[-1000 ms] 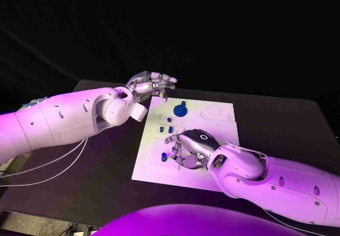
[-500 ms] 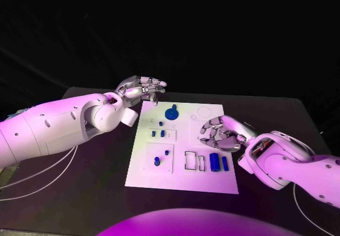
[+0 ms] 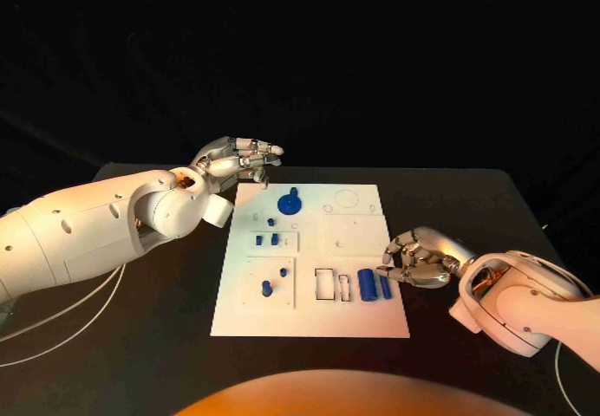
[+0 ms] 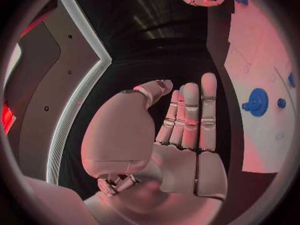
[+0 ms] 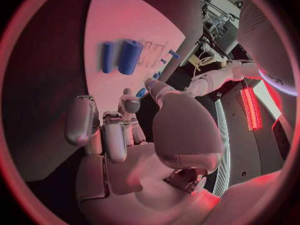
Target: Assemble the parts on the task board
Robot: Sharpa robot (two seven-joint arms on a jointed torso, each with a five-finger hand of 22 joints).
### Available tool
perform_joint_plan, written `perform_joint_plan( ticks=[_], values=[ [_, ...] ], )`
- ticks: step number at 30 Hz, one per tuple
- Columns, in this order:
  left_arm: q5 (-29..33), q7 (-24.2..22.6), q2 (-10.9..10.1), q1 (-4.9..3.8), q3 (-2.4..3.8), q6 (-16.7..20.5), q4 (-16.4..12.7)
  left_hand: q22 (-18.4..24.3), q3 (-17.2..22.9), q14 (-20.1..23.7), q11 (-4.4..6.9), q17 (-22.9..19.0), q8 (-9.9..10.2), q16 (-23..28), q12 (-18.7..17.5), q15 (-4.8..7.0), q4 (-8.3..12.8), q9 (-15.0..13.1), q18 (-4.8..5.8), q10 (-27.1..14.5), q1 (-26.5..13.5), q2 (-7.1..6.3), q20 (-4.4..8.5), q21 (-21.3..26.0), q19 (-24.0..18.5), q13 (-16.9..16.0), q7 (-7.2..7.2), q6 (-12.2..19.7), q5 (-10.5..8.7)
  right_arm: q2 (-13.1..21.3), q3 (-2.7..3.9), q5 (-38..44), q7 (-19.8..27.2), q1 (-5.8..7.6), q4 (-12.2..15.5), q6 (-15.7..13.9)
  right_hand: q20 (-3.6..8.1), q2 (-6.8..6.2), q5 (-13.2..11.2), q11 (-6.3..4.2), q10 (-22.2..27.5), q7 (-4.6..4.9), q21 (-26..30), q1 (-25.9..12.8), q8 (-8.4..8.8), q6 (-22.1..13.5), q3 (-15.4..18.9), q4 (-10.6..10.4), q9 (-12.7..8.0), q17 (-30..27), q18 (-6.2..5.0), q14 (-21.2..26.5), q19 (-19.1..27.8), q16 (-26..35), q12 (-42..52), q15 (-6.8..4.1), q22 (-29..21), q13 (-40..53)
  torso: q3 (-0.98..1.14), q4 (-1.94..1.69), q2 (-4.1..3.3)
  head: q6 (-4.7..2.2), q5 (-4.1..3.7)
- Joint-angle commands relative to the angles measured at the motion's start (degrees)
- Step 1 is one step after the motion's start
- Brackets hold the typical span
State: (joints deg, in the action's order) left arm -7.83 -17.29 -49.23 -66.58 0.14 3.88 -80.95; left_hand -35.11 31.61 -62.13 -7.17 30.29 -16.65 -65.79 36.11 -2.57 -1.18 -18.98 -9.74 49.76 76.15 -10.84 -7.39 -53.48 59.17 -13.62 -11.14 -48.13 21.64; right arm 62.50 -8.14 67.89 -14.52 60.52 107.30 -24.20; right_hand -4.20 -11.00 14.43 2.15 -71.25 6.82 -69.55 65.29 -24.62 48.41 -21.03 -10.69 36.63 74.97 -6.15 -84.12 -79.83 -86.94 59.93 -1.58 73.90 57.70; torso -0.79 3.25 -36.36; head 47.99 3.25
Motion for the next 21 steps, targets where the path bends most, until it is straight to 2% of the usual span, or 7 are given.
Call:
perform_joint_plan(
  ticks=[1, 7, 10, 14, 21],
  values=[
    [-0.12, -0.41, -0.02, -0.02, 0.02, -0.65, -0.17, 0.05, -0.25, 0.34, 0.17, -0.05, -0.15, -0.2, 0.3, 0.09, -0.05, 0.02, -0.87, -0.37, -0.22, 0.31, -0.21, 0.36, 0.06, 0.1, 0.03, 0.39, -0.12, -0.33, -0.03, 5.21, -5.05, -0.84, 0.3, 1.57, 0.08, -0.33, -0.19, -0.03, -0.3, -0.07, -0.1, -0.32, -0.01, -0.57, 0.08, -0.32, 0.1, 6.29, 1.18, -4.28, -0.23, -0.28, 0.2, -0.35, 0.0, 0.25, -0.08, 0.22, 0.13, 0.01, -0.08],
    [-0.12, -0.35, -0.11, -0.02, 0.01, -0.78, -0.17, 0.05, -0.25, 0.34, 0.17, -0.05, -0.15, -0.2, 0.3, 0.09, -0.05, 0.02, -0.87, -0.37, -0.22, 0.31, -0.21, 0.36, 0.06, 0.1, 0.03, 0.39, -0.12, -1.63, -0.07, 8.45, -7.11, -1.9, 0.41, 1.25, 0.02, -0.55, -0.87, 0.02, -0.11, -0.08, -0.12, -0.9, -0.2, -0.8, 1.53, -2.41, 0.53, 6.44, 1.21, -4.27, -0.3, -0.37, 0.63, -0.28, 0.19, 1.16, -0.17, 0.01, 0.12, 0.18, -0.21],
    [-0.12, -0.34, -0.28, -0.01, 0.0, -0.8, -0.24, 0.05, -0.25, 0.34, 0.17, -0.05, -0.15, -0.2, 0.3, 0.09, -0.05, 0.02, -0.87, -0.37, -0.22, 0.31, -0.21, 0.36, 0.06, 0.1, 0.03, 0.39, -0.12, -2.19, -0.08, 9.15, -7.78, -2.08, 0.33, 1.1, 0.02, -0.54, -0.89, 0.0, -0.19, -0.12, -0.14, -1.0, -0.32, -0.77, 1.94, -3.06, 0.67, 6.52, 1.21, -4.28, -0.33, -0.4, 0.85, -0.28, 0.25, 1.52, -0.15, 0.11, 0.06, 0.17, -0.28],
    [-0.12, -0.34, -0.47, -0.01, 0.0, -0.74, -0.22, 0.05, -0.25, 0.34, 0.17, -0.05, -0.15, -0.2, 0.3, 0.09, -0.05, 0.02, -0.87, -0.37, -0.22, 0.31, -0.21, 0.36, 0.06, 0.1, 0.03, 0.39, -0.12, -2.87, -0.09, 9.79, -8.45, -2.27, -0.04, 1.19, 0.02, -0.56, -0.88, -0.02, -0.15, -0.15, -0.09, -1.02, -0.42, -0.68, 2.13, -3.32, 0.76, 6.56, 1.2, -4.28, -0.32, -0.42, 0.83, -0.29, 0.23, 1.55, -0.08, 0.12, 0.02, 0.23, -0.29],
    [-0.12, -0.3, -0.57, -0.01, 0.0, -0.78, -0.33, 0.05, -0.25, 0.34, 0.17, -0.05, -0.15, -0.2, 0.3, 0.09, -0.05, 0.02, -0.87, -0.37, -0.22, 0.31, -0.21, 0.36, 0.06, 0.1, 0.03, 0.39, -0.12, -4.01, -0.1, 10.78, -9.13, -2.74, -0.75, 1.64, 0.03, -0.55, -0.83, -0.04, -0.13, -0.18, -0.05, -1.02, -0.51, -0.63, 2.32, -3.62, 0.85, 6.57, 1.19, -4.28, -0.31, -0.43, 0.84, -0.31, 0.23, 1.64, -0.11, 0.19, -0.02, 0.49, -0.07]
  ],
)
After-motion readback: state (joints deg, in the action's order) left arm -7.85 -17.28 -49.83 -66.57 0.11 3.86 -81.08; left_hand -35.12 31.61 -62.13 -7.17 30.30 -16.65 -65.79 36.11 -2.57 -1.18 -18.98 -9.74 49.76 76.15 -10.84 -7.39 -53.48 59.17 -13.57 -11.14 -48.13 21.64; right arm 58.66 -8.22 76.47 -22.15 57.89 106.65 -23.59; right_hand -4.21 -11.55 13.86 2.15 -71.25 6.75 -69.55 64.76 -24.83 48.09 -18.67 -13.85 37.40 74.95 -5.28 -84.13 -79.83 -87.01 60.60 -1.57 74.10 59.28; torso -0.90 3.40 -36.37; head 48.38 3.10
